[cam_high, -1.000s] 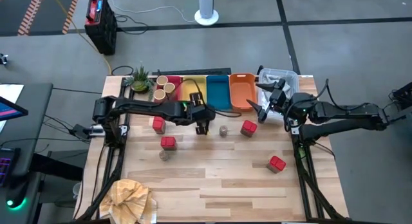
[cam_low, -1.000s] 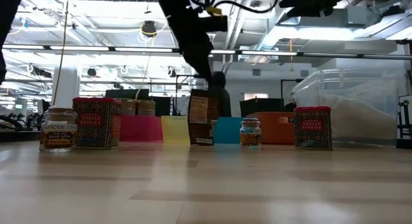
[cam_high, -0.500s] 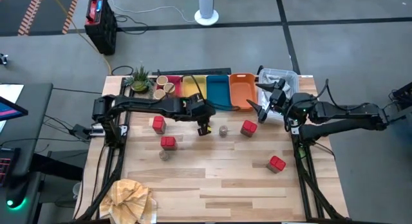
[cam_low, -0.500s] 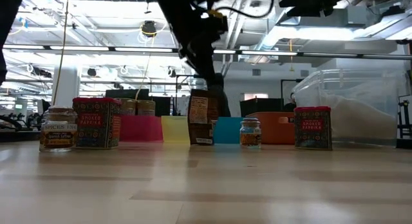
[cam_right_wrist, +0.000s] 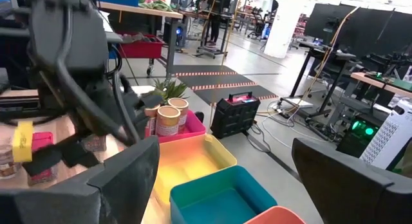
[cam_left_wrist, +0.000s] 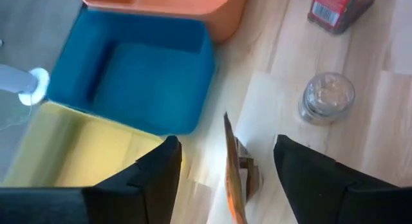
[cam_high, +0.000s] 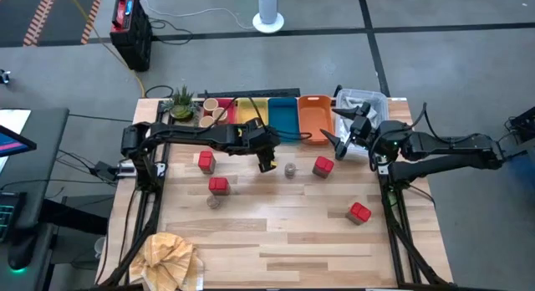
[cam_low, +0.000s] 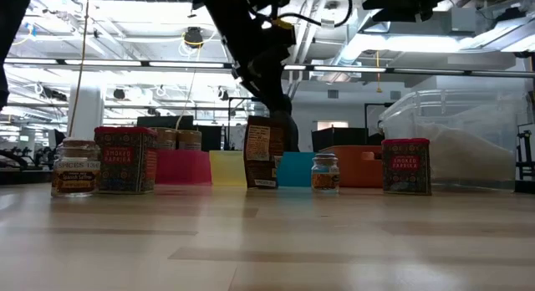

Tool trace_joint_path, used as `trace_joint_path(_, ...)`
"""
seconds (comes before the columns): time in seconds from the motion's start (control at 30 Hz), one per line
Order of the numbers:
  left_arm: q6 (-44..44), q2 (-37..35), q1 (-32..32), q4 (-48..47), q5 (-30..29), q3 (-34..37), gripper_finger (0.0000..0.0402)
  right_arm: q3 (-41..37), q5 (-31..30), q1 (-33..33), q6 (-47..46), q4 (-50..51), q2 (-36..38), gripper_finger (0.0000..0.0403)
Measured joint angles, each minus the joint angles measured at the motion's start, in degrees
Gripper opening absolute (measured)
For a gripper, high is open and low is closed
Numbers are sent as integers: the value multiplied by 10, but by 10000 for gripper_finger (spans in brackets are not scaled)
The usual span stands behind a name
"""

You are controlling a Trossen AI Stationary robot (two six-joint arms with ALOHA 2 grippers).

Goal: Sort spices by type
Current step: Put the orange spice pack into the yellow bin

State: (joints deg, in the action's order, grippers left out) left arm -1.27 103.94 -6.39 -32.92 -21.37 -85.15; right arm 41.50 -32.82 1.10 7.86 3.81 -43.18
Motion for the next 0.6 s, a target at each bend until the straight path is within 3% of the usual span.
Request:
trace_joint_path(0.3,49,62,0,-17,-13,4,210,0,0,1,1,0,0,384)
trace_joint_path(0.4,84,66,0,-4,-29,3,158,0,0,1,1,0,0,384)
trace_joint_path(0.53,100,65,-1,-13,-22,3,43,0,0,1,1,0,0,384)
trace_joint_path(0.6,96,65,-1,-26,-8,3,14,0,0,1,1,0,0,384)
